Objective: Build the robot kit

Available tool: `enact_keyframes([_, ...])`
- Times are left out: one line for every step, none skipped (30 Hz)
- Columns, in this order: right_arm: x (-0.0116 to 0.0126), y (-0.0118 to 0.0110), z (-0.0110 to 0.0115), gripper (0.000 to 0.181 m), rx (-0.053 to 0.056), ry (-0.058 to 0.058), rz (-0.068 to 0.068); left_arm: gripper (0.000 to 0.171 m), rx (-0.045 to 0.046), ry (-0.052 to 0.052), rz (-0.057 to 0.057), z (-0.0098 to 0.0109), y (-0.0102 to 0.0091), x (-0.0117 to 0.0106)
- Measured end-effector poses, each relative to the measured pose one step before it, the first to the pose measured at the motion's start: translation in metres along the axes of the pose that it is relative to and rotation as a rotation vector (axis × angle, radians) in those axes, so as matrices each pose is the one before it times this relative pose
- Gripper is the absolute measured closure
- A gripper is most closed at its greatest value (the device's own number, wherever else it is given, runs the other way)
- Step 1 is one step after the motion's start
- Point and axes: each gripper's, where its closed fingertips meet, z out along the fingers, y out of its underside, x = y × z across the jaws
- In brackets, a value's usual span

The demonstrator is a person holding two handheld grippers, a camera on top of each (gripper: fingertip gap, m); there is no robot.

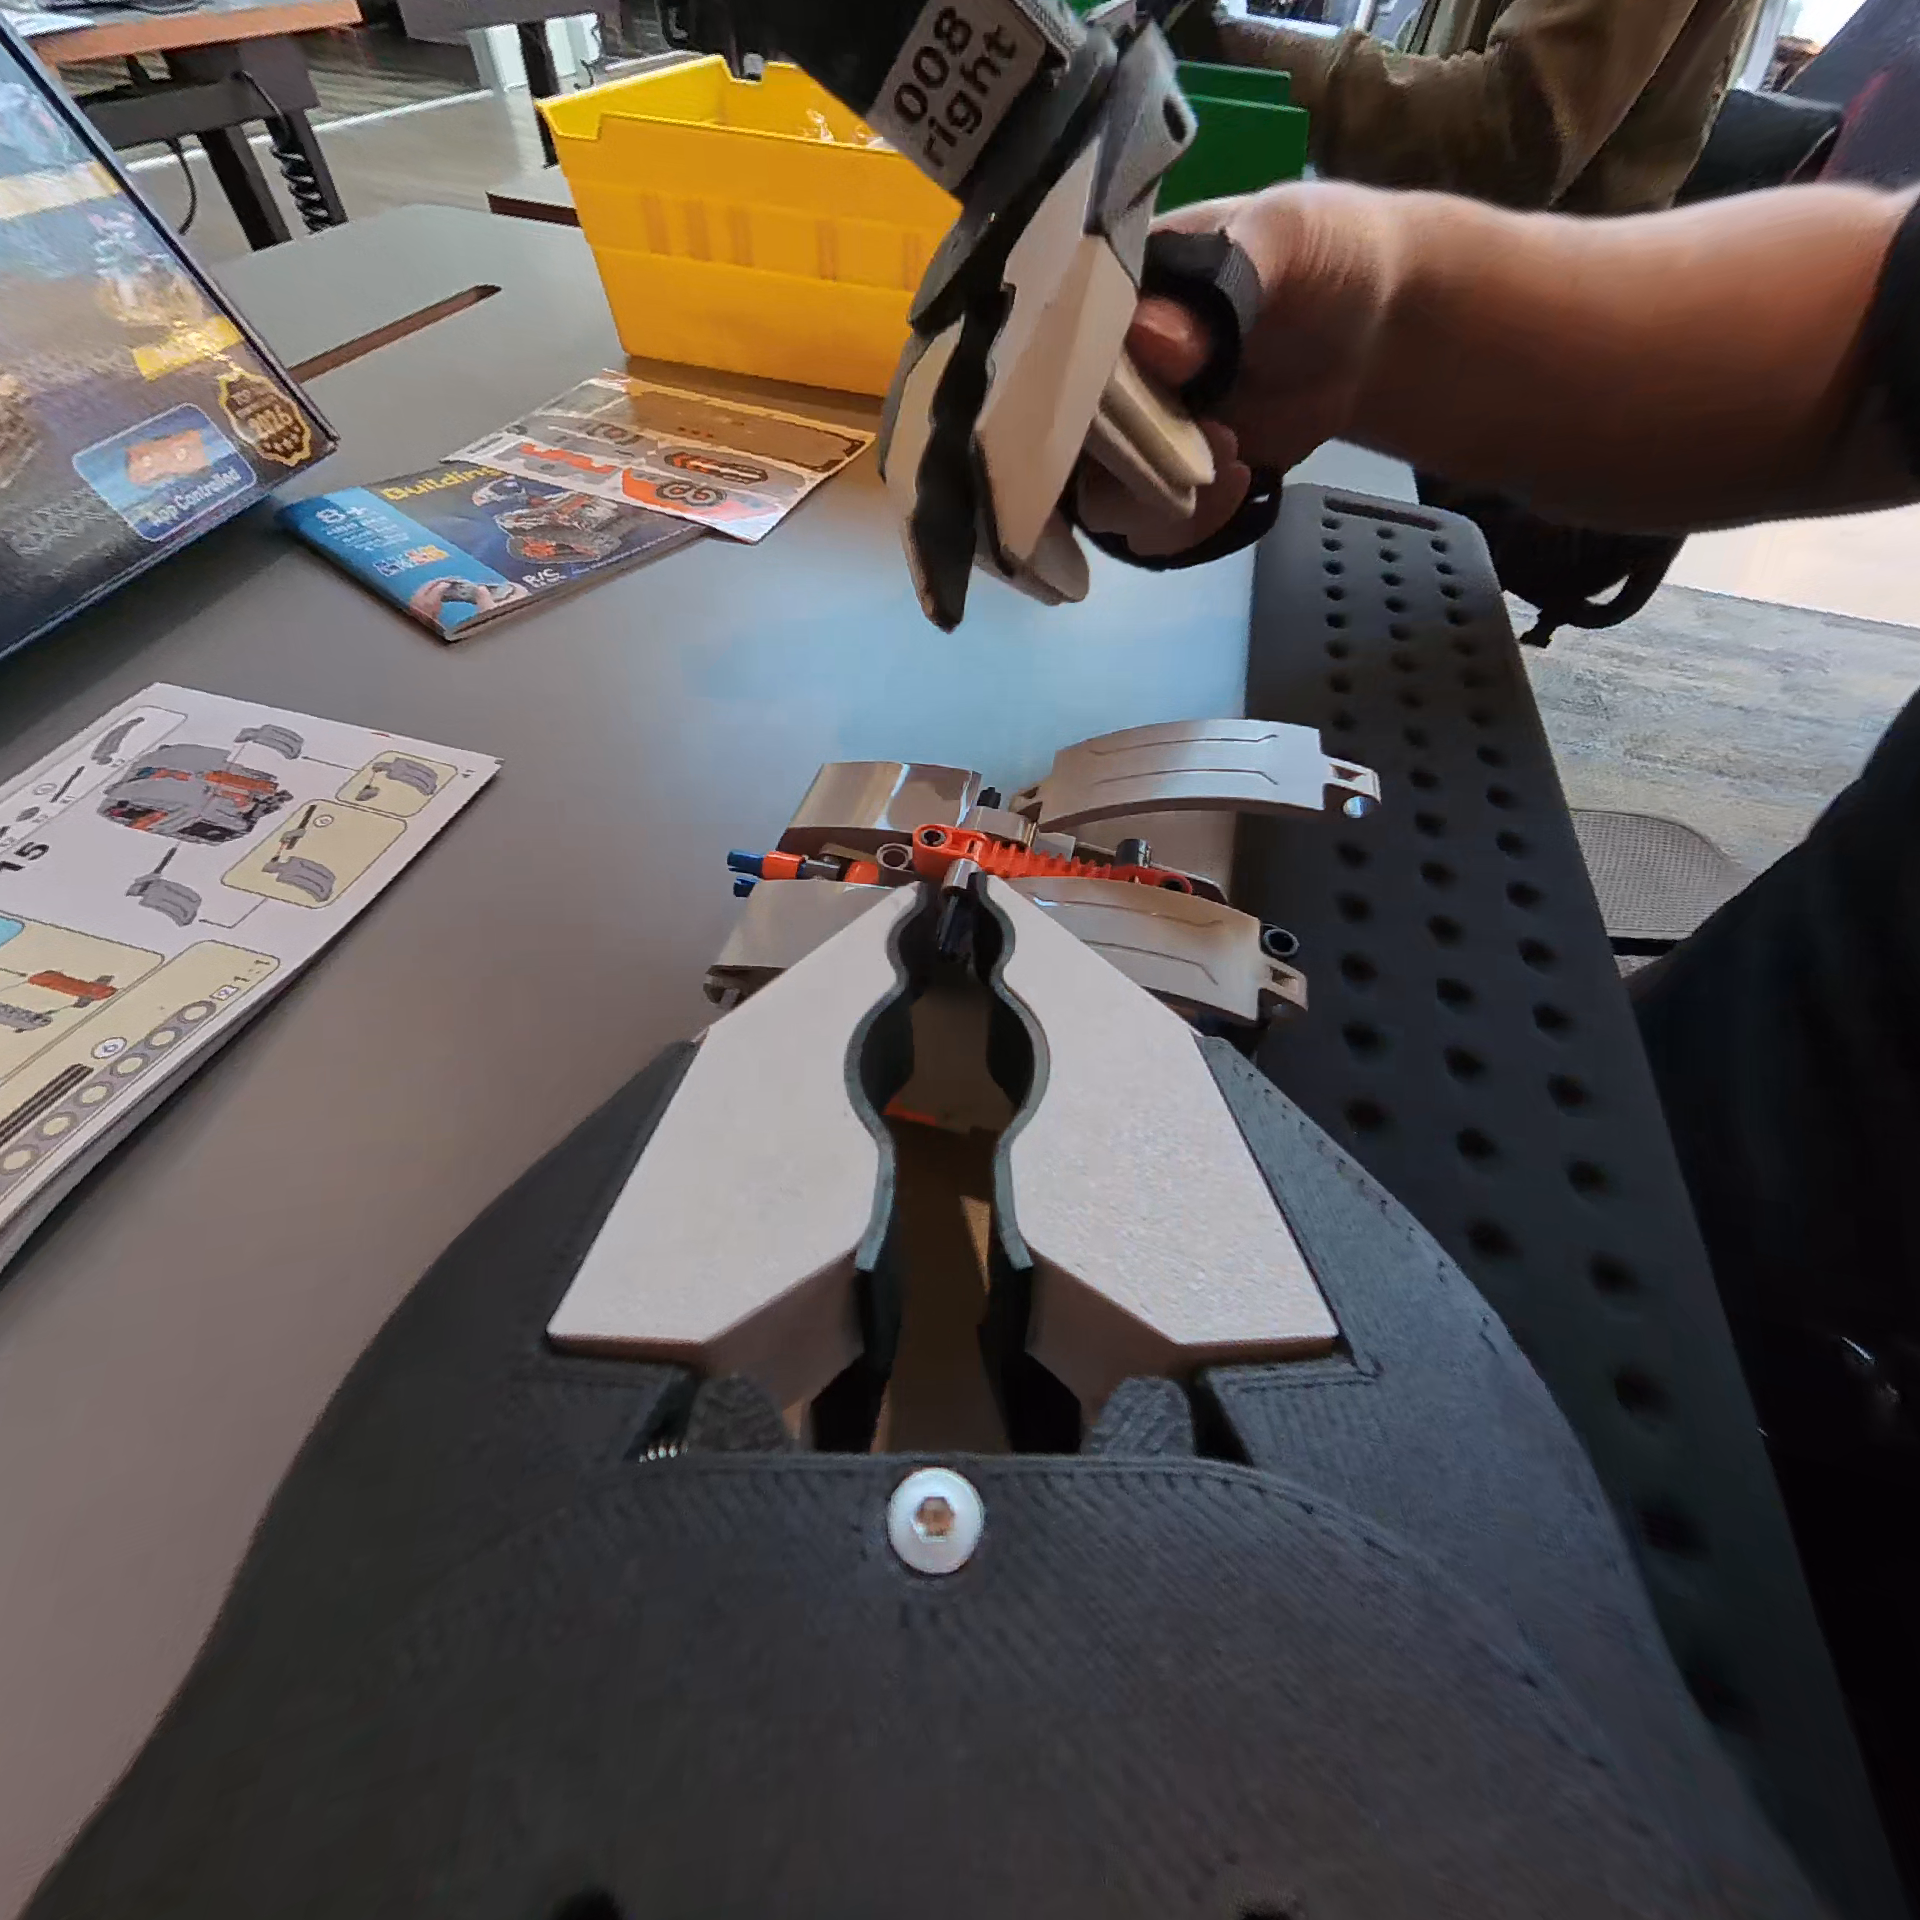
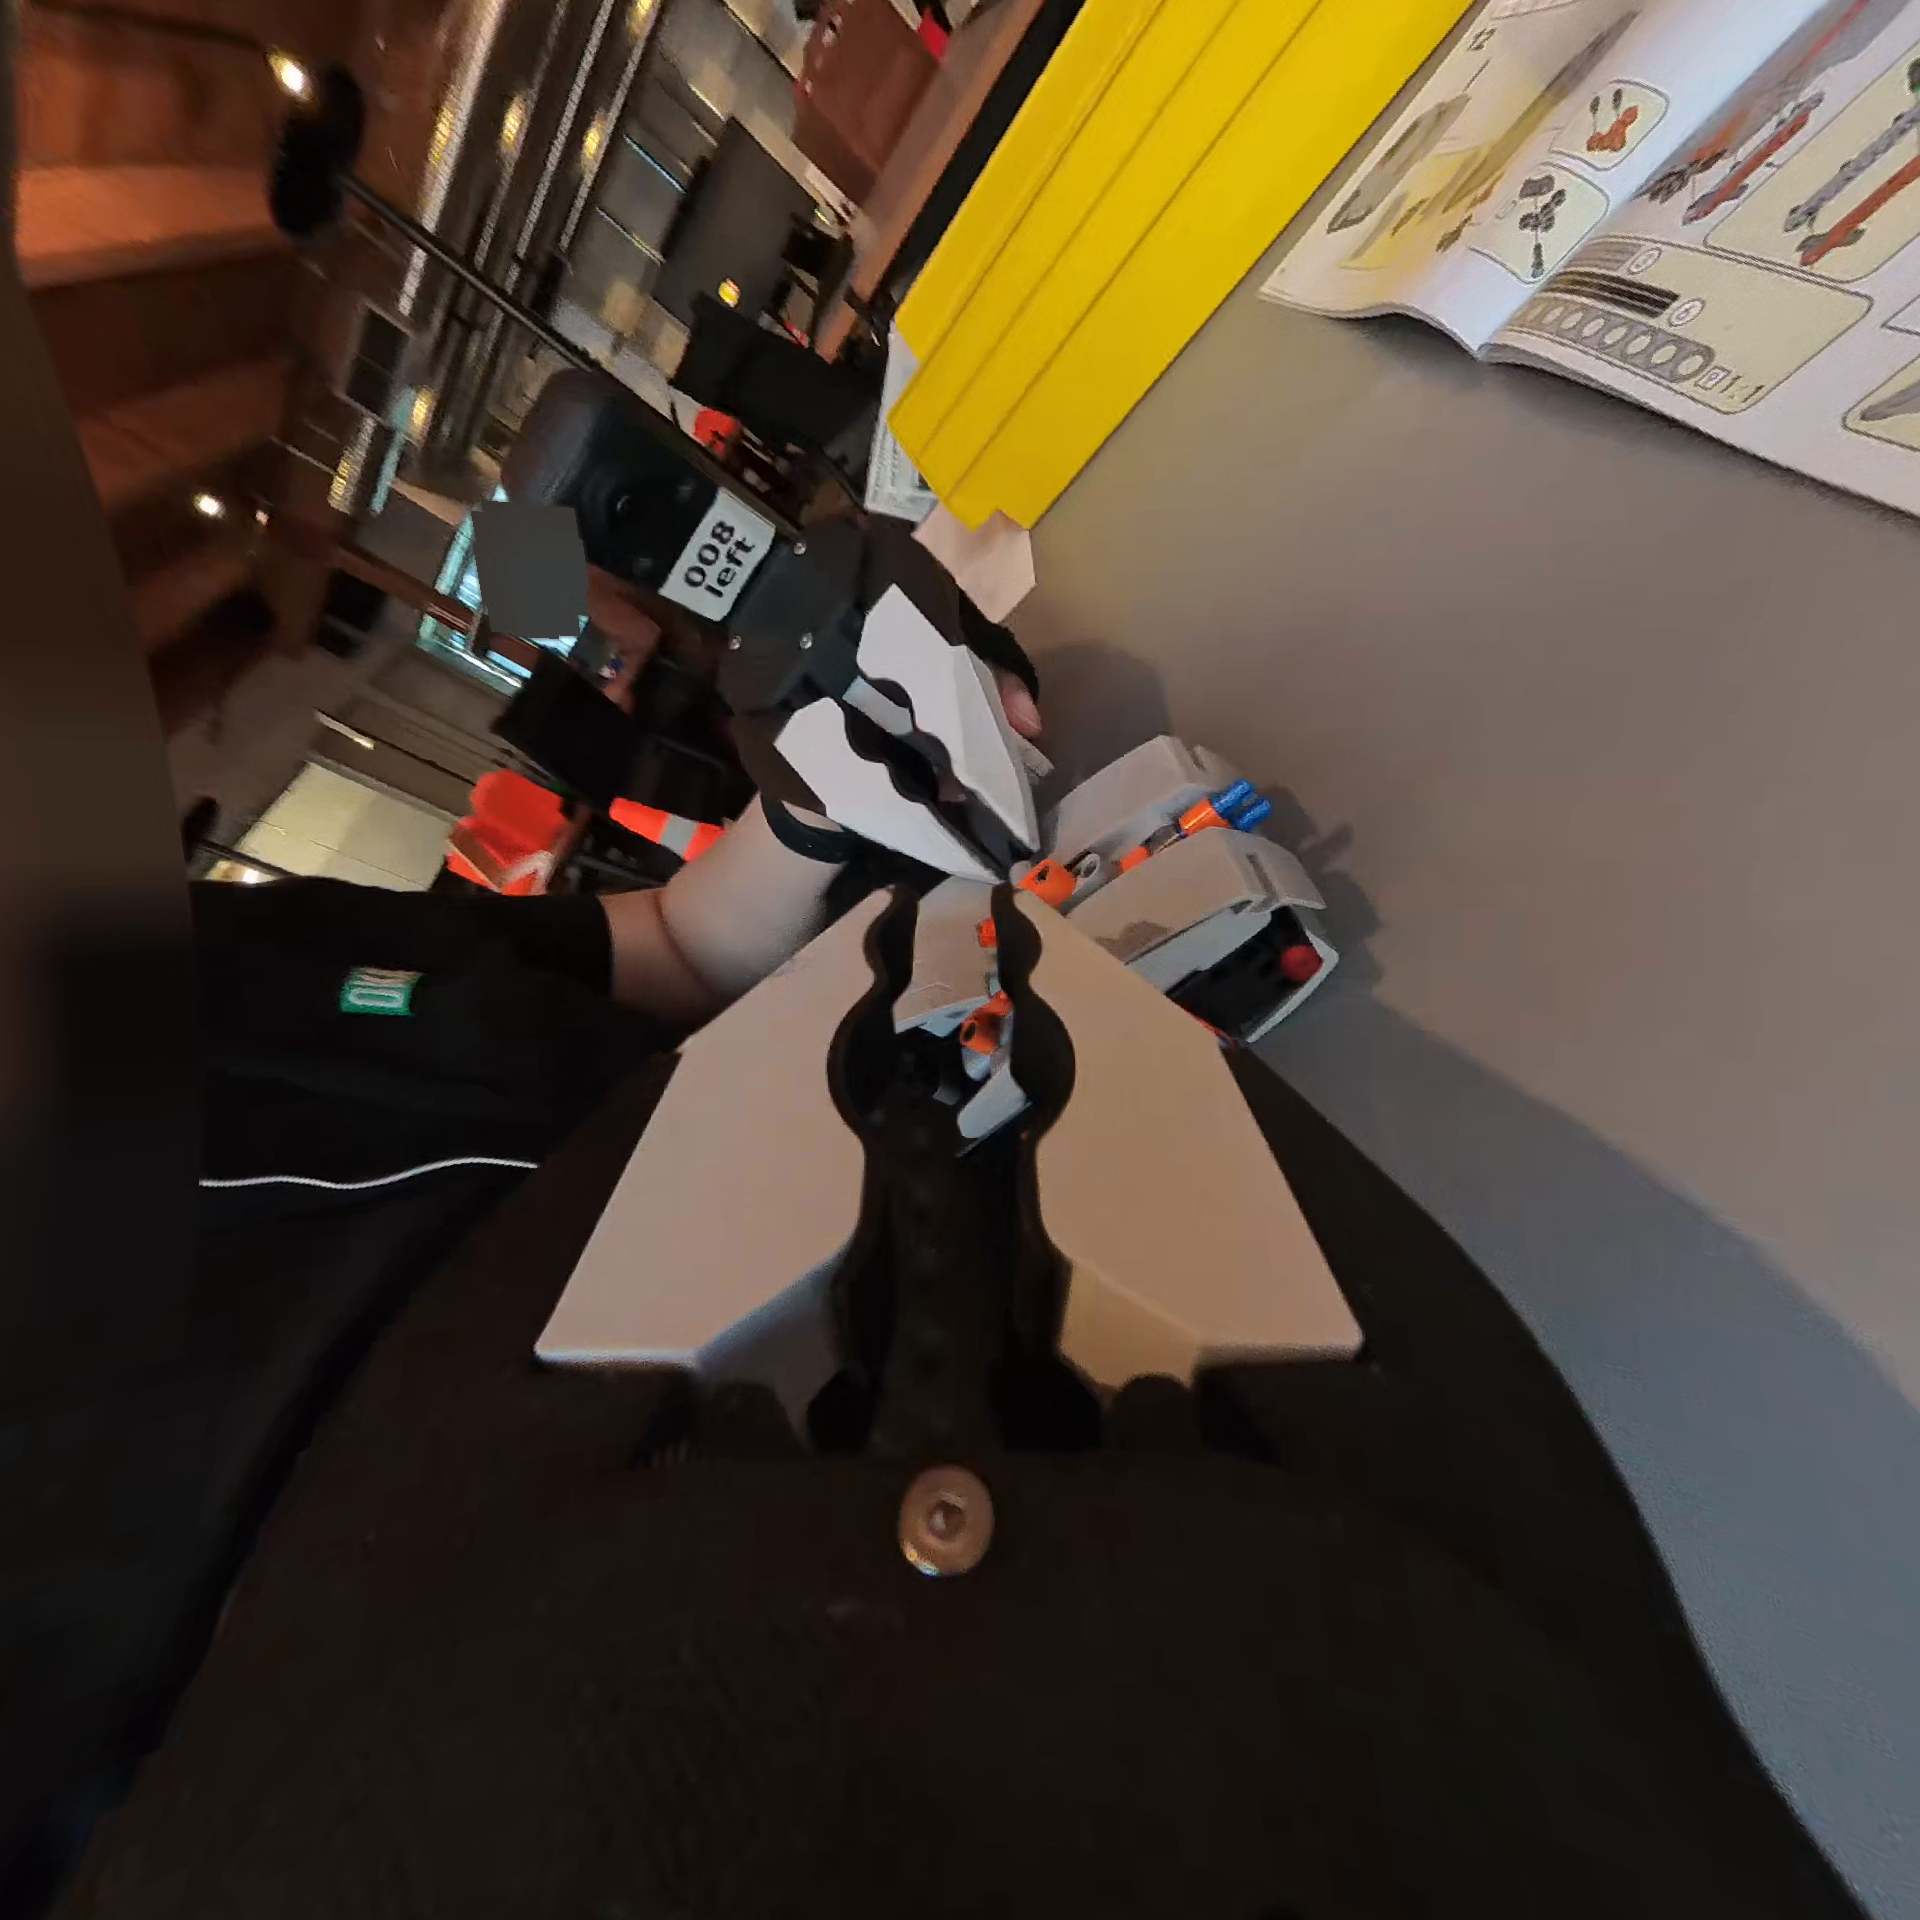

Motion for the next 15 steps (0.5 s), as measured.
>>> enact_keyframes([-0.00191,0.00262,0.00257,0.168,-0.0323,0.0274,-0.0427,0.168,0.00029,-0.011,0.005,-0.00019,0.00013,-0.00031])
enact_keyframes([-0.00335,0.0038,0.00263,0.166,-0.0475,0.0353,-0.0713,0.168,-0.00099,-0.0111,0.0075,-0.00011,0.00035,-0.00027])
enact_keyframes([-0.00607,0.00173,0.00236,0.161,-0.0414,0.0296,-0.0901,0.169,-0.00283,-0.0093,0.0106,0.00004,0.0006,-0.0001])
enact_keyframes([-0.01026,0.0004,0.00212,0.154,-0.0359,0.0101,-0.1075,0.17,-0.00379,-0.0052,0.0131,0.00016,0.00041,-0.00015])
enact_keyframes([-0.01248,0.00173,0.00169,0.149,-0.0464,-0.0016,-0.1387,0.17,-0.00292,-0.0017,0.0114,0.00004,-0.0001,-0.00045])
enact_keyframes([-0.00599,0.00477,0.0005,0.145,-0.0621,0.0322,-0.1518,0.17,-0.00214,-0.0005,0.0065,0.00038,-0.00021,-0.00031])
enact_keyframes([0.00313,0.00733,-0.00105,0.142,-0.0649,0.0746,-0.157,0.17,-0.00012,0.0011,0.0019,0.00033,-0.00042,-0.0003])
enact_keyframes([0.00937,0.00995,-0.00142,0.142,-0.0589,0.0955,-0.1256,0.17,0.00129,0.0018,-0.0009,0.00044,-0.0003,-0.00064])
enact_keyframes([0.00769,0.0089,-0.0002,0.143,-0.0366,0.0625,-0.0551,0.17,0.00273,0.0016,-0.0031,0.00041,-0.00003,-0.00065])
enact_keyframes([0.00517,0.00695,0.00097,0.146,-0.0219,0.0377,-0.003,0.17,0.003,0.0007,-0.0047,0.00013,-0.00007,-0.00022])
enact_keyframes([0.00362,0.00382,0.00127,0.144,-0.0067,0.049,-0.0311,0.169,0.00222,-0.0001,-0.0032,0.00011,0.00013,-0.00043])
enact_keyframes([0.00005,-0.00097,0.00072,0.141,0.0216,0.0592,-0.0816,0.169,0.0006,-0.0011,-0.0005,0.00019,0.00007,-0.00061])
enact_keyframes([-0.00329,-0.0027,0.00129,0.141,0.0244,0.0537,-0.0918,0.169,-0.00079,-0.0024,0.0019,0.00017,-0.00008,-0.00033])
enact_keyframes([-0.00359,-0.00061,0.00271,0.141,0.0025,0.0491,-0.0718,0.169,-0.00082,-0.0029,0.0039,-0.00016,0.00004,-0.00029])
enact_keyframes([-0.00088,-0.00119,0.00311,0.146,0.0056,0.059,-0.0483,0.169,-0.00045,-0.0019,0.0036,-0.0001,0.00009,-0.00013])
